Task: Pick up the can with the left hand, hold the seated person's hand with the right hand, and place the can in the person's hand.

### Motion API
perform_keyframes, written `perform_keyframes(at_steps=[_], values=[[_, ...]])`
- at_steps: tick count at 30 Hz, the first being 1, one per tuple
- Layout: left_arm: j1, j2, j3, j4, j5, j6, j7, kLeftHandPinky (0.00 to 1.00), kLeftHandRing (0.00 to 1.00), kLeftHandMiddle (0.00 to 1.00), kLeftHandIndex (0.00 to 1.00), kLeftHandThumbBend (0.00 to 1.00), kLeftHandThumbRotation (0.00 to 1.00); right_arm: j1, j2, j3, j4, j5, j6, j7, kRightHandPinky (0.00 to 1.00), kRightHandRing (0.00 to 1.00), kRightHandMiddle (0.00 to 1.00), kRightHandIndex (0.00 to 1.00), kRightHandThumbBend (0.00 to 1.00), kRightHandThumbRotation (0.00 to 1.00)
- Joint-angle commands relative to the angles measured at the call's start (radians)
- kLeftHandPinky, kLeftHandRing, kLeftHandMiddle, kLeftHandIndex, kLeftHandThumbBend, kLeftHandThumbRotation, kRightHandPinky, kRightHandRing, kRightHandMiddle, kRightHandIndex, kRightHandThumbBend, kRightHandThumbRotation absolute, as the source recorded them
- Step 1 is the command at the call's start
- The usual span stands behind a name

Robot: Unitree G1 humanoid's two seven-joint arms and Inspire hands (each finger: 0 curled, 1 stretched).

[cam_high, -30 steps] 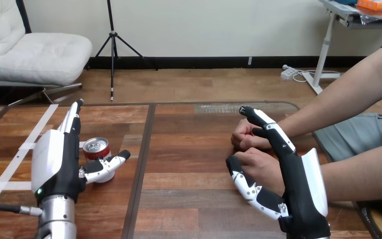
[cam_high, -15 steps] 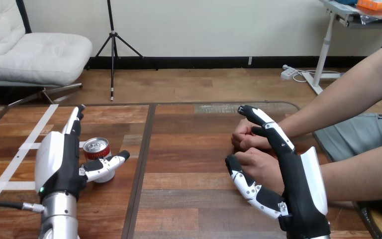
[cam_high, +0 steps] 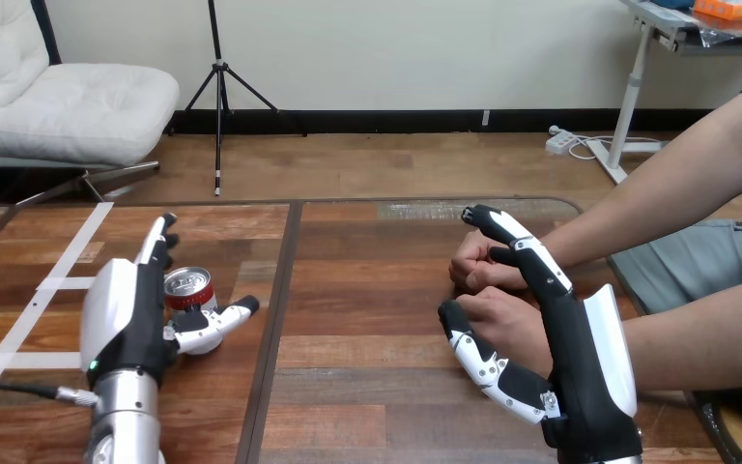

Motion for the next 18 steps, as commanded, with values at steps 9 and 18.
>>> perform_keyframes(at_steps=[9, 18], values=[[-0.105, 0.036, -0.032, 0.058, -0.009, 0.013, 0.007, 0.78, 0.89, 0.93, 0.95, 0.83, 0.26, -0.058, 0.000, -0.018, -0.029, -0.014, 0.004, -0.007, 0.80, 0.85, 0.87, 0.82, 0.38, 0.01], [-0.121, 0.038, -0.041, 0.089, -0.010, 0.014, 0.018, 0.79, 0.90, 0.95, 0.95, 0.83, 0.25, -0.057, -0.001, -0.021, -0.033, -0.014, 0.004, -0.005, 0.80, 0.85, 0.87, 0.82, 0.38, 0.02]])
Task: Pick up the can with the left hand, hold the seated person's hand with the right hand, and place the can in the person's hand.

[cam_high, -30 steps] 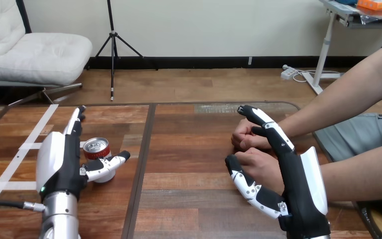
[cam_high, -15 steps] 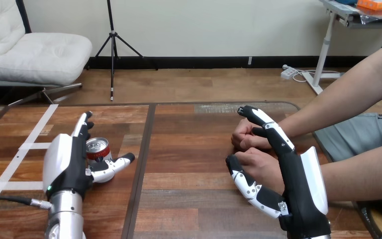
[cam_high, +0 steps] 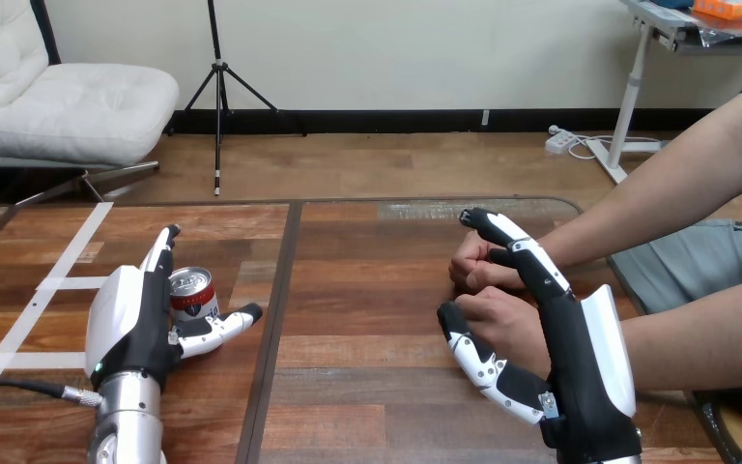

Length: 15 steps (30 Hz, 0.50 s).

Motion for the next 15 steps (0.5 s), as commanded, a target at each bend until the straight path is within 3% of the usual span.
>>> perform_keyframes(at_steps=[1, 15], values=[[-0.089, 0.024, -0.016, 0.013, -0.002, 0.003, 0.018, 0.79, 0.90, 0.95, 0.95, 0.83, 0.25, -0.056, 0.000, -0.019, -0.033, 0.001, -0.003, -0.005, 0.80, 0.85, 0.87, 0.82, 0.38, 0.02], [-0.105, 0.030, -0.038, 0.043, 0.008, 0.013, 0.042, 0.80, 0.90, 0.94, 0.94, 0.84, 0.25, -0.054, -0.006, -0.020, -0.039, 0.001, 0.004, 0.001, 0.81, 0.86, 0.87, 0.82, 0.38, 0.04]])
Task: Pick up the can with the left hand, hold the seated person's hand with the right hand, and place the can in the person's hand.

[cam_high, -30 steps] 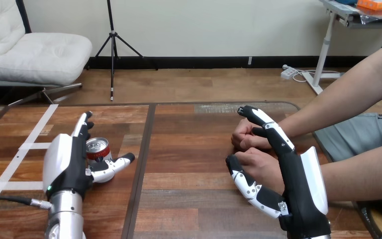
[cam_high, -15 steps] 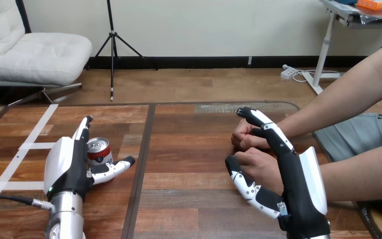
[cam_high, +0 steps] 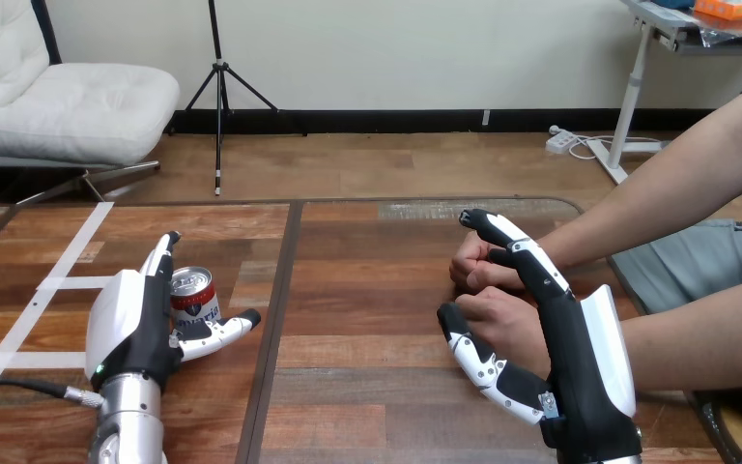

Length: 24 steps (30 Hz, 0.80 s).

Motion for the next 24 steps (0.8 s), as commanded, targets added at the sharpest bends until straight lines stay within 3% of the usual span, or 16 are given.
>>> perform_keyframes(at_steps=[1, 7, 11, 16, 24], values=[[-0.090, 0.021, -0.018, 0.005, 0.008, 0.003, 0.028, 0.80, 0.90, 0.94, 0.93, 0.84, 0.24, -0.054, -0.003, -0.019, -0.040, 0.002, 0.000, 0.000, 0.81, 0.86, 0.87, 0.82, 0.38, 0.04], [-0.094, 0.019, -0.022, 0.023, 0.015, -0.013, 0.073, 0.77, 0.86, 0.89, 0.87, 0.83, 0.17, -0.051, -0.005, -0.021, -0.047, 0.001, 0.007, 0.003, 0.81, 0.86, 0.87, 0.82, 0.38, 0.05], [-0.096, 0.012, -0.016, 0.046, 0.004, -0.061, 0.130, 0.73, 0.80, 0.83, 0.81, 0.83, 0.08, -0.051, -0.007, -0.022, -0.050, -0.003, 0.009, 0.002, 0.81, 0.86, 0.87, 0.82, 0.38, 0.05], [-0.102, 0.008, -0.013, 0.074, -0.013, -0.105, 0.171, 0.57, 0.61, 0.65, 0.67, 0.79, 0.02, -0.051, -0.007, -0.022, -0.051, -0.003, 0.009, 0.002, 0.81, 0.86, 0.86, 0.82, 0.38, 0.05], [-0.112, 0.002, -0.013, 0.115, -0.031, -0.146, 0.221, 0.44, 0.47, 0.51, 0.52, 0.75, 0.00, -0.050, -0.006, -0.022, -0.054, -0.001, 0.013, 0.004, 0.82, 0.86, 0.86, 0.82, 0.38, 0.07]])
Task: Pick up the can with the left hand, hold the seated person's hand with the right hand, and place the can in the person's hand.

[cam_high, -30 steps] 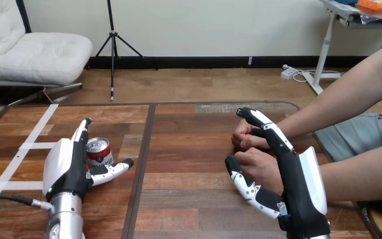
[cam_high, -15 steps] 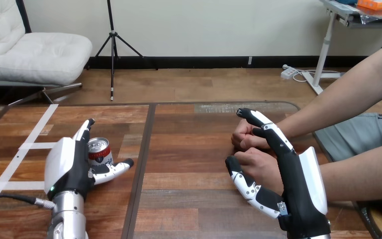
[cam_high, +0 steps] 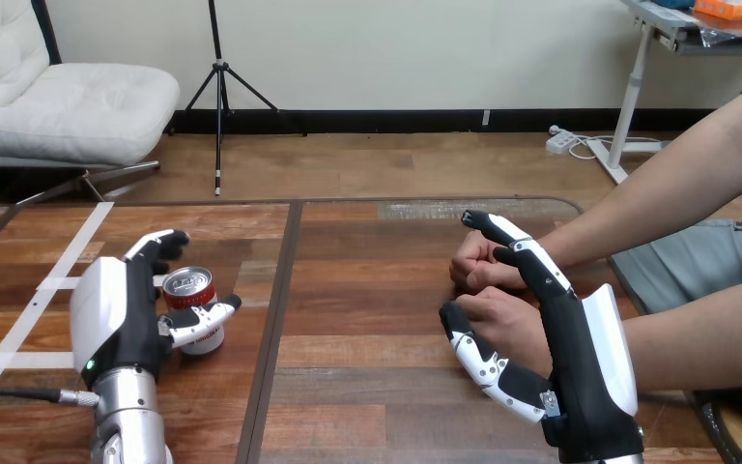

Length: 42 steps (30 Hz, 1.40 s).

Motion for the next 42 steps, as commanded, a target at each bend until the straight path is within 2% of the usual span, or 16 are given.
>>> perform_keyframes(at_steps=[1, 18, 42], values=[[-0.078, 0.003, -0.005, 0.034, -0.011, -0.052, 0.039, 0.44, 0.46, 0.50, 0.52, 0.75, 0.00, -0.050, -0.005, -0.018, -0.048, 0.001, 0.000, 0.002, 0.82, 0.86, 0.86, 0.82, 0.38, 0.07], [-0.092, 0.009, -0.026, 0.094, 0.003, -0.118, 0.114, 0.37, 0.42, 0.47, 0.48, 0.77, 0.00, -0.053, -0.006, -0.020, -0.045, -0.001, 0.000, 0.003, 0.83, 0.87, 0.85, 0.81, 0.38, 0.07], [-0.085, 0.014, -0.034, 0.099, 0.010, -0.139, 0.126, 0.37, 0.41, 0.47, 0.48, 0.77, 0.00, -0.055, -0.005, -0.029, -0.042, -0.016, -0.005, -0.001, 0.83, 0.86, 0.84, 0.81, 0.38, 0.08]])
